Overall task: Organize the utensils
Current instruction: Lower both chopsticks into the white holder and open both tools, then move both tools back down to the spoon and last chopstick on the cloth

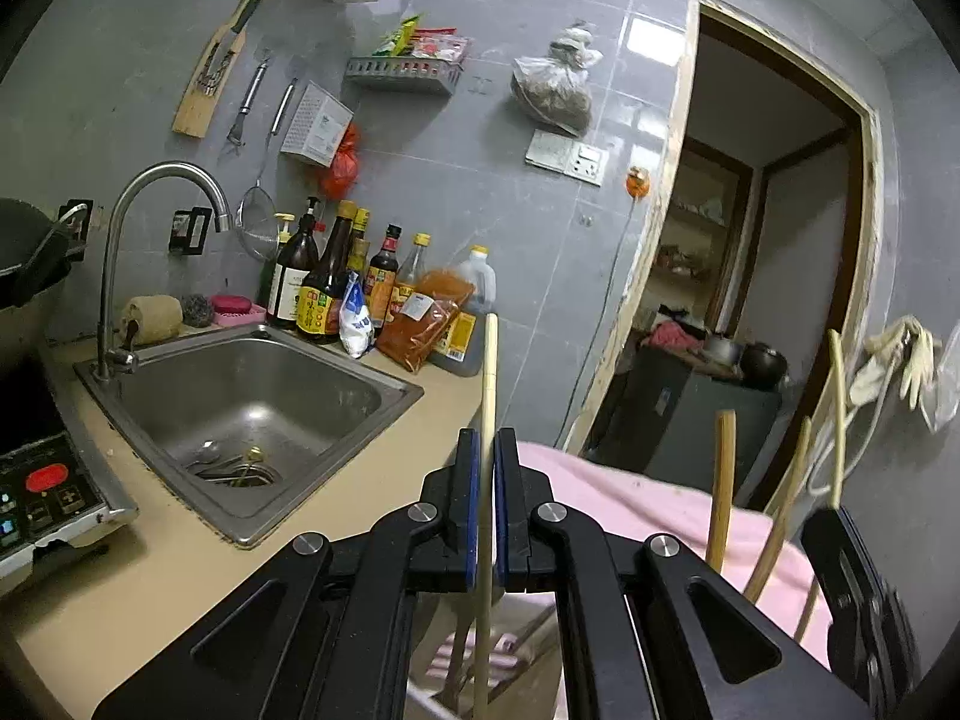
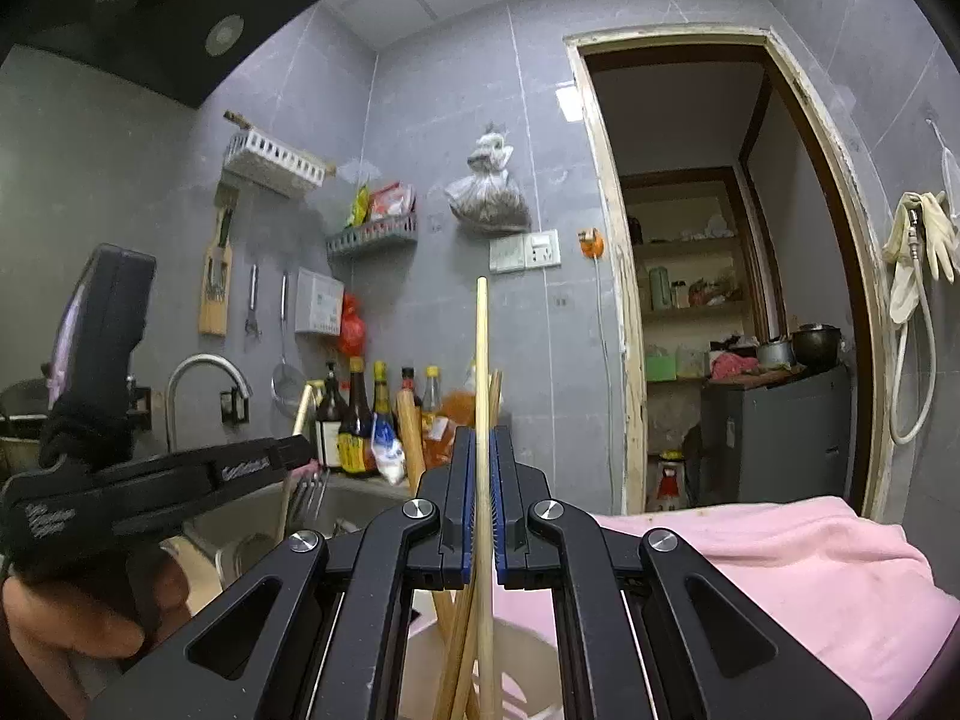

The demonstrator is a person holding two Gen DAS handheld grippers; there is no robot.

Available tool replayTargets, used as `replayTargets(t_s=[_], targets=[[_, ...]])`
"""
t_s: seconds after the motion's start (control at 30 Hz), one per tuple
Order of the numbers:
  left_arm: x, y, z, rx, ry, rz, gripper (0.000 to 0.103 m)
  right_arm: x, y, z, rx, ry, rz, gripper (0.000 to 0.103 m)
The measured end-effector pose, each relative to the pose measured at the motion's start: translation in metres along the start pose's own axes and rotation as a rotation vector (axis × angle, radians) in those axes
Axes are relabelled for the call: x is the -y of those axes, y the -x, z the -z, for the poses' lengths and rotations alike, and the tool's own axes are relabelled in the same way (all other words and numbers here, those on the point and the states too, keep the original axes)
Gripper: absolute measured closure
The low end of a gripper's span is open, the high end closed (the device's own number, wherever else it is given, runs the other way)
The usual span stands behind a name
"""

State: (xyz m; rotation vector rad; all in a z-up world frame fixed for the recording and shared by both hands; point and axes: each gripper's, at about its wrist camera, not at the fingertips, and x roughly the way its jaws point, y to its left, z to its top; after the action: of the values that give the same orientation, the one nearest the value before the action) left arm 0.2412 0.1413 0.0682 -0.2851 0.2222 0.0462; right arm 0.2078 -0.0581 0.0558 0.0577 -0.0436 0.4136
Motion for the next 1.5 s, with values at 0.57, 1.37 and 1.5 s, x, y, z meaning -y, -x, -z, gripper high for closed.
replayTargets(t_s=[0.57,1.37,1.5], targets=[[0.025,0.032,-0.003,-0.091,-0.071,0.084,0.066,0.028,0.027,-0.013,-0.095,-0.047,0.006,0.076],[0.173,0.050,0.088,-0.338,-0.314,0.381,0.015,0.169,0.159,-0.039,-0.209,0.050,0.228,0.000],[0.179,0.042,0.108,-0.443,-0.351,0.361,0.015,0.181,0.155,-0.021,-0.324,0.057,0.214,0.000]])
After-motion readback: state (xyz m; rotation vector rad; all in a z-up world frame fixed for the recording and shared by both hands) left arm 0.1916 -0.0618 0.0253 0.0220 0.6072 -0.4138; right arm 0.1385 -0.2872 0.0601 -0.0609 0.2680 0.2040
